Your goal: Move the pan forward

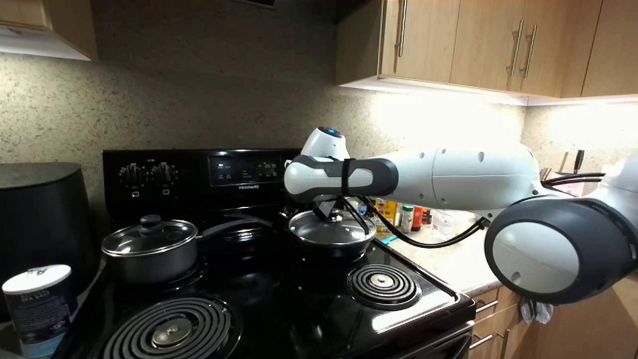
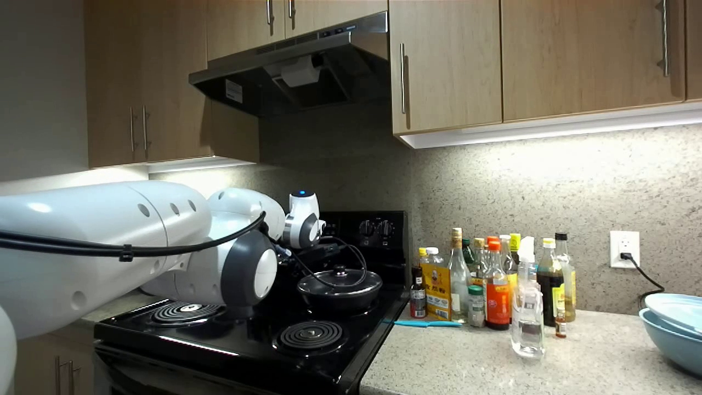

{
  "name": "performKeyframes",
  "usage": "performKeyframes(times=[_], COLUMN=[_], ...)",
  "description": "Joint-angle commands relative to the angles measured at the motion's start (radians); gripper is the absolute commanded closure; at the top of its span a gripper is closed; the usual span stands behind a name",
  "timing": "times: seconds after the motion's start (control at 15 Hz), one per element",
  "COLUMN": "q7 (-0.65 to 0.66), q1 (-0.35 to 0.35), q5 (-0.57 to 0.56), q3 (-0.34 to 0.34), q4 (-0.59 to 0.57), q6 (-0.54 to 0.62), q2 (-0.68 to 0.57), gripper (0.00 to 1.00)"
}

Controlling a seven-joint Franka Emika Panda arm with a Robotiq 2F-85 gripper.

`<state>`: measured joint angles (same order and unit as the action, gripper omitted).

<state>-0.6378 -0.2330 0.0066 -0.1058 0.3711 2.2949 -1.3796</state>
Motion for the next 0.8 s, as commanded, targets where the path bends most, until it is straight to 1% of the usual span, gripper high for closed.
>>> performKeyframes(times=[0.0, 0.2, 0.27, 0.33, 0.53, 0.73], q7=[0.042, 0.043, 0.049, 0.049, 0.054, 0.057], q1=[-0.001, 0.0, 0.0, 0.001, 0.008, 0.007], q5=[-0.024, -0.012, -0.01, -0.007, 0.013, 0.006], q3=[0.021, 0.009, 0.007, 0.003, -0.02, -0.022], q4=[0.008, 0.012, 0.015, 0.018, 0.03, 0.03], q6=[0.012, -0.001, -0.009, -0.011, -0.028, -0.041], q2=[-0.007, -0.002, 0.0, 0.003, 0.015, 0.019], gripper=[0.0, 0.0, 0.24, 0.26, 0.46, 0.65])
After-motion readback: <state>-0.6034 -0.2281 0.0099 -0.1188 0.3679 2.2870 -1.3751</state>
